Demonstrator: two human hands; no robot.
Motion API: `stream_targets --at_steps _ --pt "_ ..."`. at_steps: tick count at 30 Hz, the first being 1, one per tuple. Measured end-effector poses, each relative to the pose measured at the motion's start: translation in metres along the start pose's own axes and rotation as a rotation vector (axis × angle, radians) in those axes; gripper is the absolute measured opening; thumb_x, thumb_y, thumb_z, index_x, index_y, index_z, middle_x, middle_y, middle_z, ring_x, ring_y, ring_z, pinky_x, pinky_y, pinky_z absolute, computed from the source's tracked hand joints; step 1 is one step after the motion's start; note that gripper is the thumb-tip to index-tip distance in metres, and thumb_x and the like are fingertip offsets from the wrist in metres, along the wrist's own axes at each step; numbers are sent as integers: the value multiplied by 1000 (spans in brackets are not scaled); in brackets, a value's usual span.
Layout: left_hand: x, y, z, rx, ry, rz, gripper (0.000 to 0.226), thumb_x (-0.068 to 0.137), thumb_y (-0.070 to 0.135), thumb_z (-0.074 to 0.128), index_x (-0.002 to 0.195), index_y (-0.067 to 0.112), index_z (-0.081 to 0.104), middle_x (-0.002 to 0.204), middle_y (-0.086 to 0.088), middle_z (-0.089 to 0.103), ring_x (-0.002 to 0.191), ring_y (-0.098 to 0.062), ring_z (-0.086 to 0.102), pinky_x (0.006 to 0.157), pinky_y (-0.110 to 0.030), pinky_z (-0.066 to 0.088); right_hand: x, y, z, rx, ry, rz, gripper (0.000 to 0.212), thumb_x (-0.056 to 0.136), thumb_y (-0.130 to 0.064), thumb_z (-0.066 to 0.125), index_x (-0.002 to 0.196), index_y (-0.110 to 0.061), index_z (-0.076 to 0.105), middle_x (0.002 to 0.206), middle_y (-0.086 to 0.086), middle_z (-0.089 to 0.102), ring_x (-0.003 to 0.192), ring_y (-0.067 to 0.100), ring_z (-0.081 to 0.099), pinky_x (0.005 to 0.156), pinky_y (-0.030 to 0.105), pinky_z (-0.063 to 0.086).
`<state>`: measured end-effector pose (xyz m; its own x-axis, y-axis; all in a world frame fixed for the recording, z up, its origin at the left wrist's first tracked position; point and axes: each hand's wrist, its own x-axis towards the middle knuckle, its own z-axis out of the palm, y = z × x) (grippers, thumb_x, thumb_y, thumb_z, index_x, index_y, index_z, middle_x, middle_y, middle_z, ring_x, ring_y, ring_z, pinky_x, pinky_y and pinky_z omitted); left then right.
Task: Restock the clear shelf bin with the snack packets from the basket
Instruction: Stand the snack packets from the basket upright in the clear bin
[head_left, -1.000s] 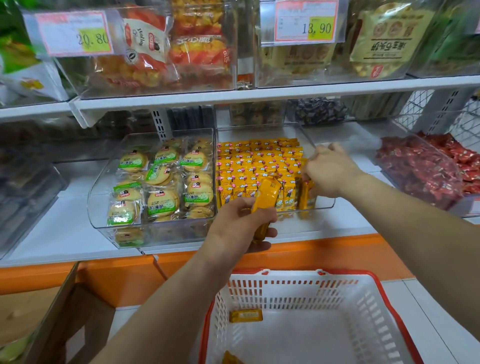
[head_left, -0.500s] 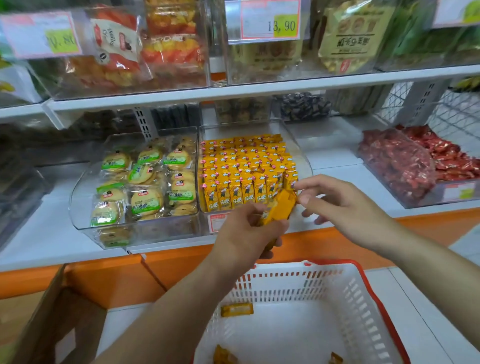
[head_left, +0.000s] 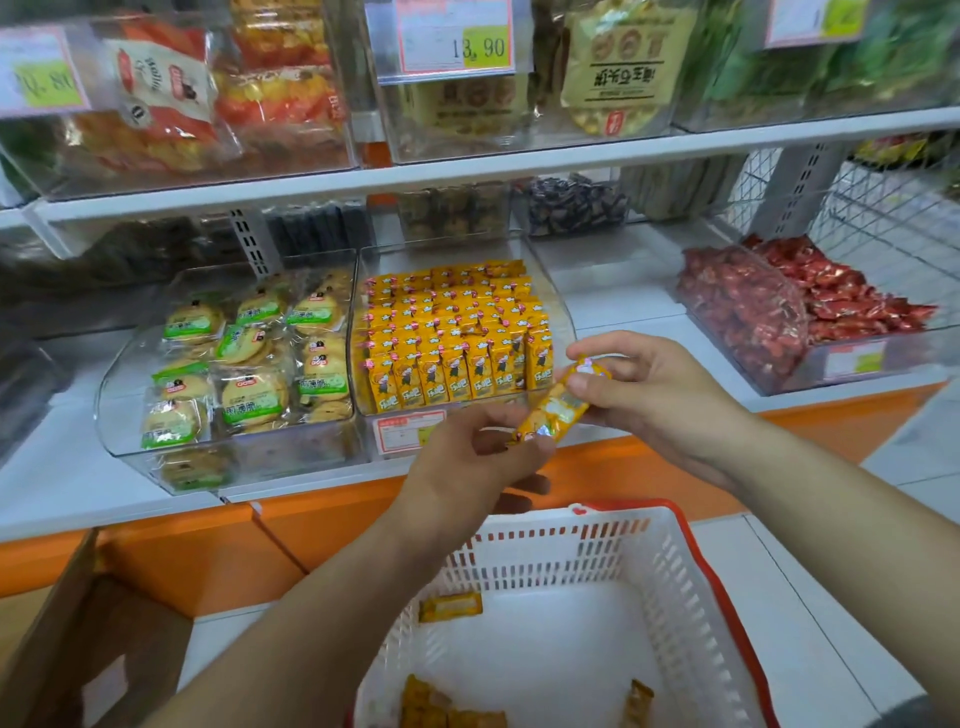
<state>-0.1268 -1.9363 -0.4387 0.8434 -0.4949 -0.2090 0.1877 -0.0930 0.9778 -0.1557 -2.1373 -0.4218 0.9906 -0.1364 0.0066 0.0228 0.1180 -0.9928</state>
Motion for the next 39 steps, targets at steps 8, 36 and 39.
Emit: stream_targets --at_steps 8,36,39 --pt "4 6 -15 -109 190 51 33 90 28 75 119 16 63 105 -8 77 86 -16 77 64 -23 59 5 0 -6 -281 -143 -3 11 77 -25 80 86 -21 75 79 2 74 73 10 68 68 20 53" --pt "149 38 -25 1128 218 400 36 88 43 76 120 31 62 113 9 57 99 -14 55 83 -35 51 93 -18 -44 -693 136 -283 38 72 -11 87 85 -28 56 92 4 70 77 30 70 73 42 55" --pt "176 31 -36 1306 141 359 43 78 47 84 113 33 62 111 5 56 103 -18 53 88 -41 52 118 -17 -37 -801 33 -297 39 71 -10 88 84 -29 56 90 5 70 80 26 70 77 46 58"
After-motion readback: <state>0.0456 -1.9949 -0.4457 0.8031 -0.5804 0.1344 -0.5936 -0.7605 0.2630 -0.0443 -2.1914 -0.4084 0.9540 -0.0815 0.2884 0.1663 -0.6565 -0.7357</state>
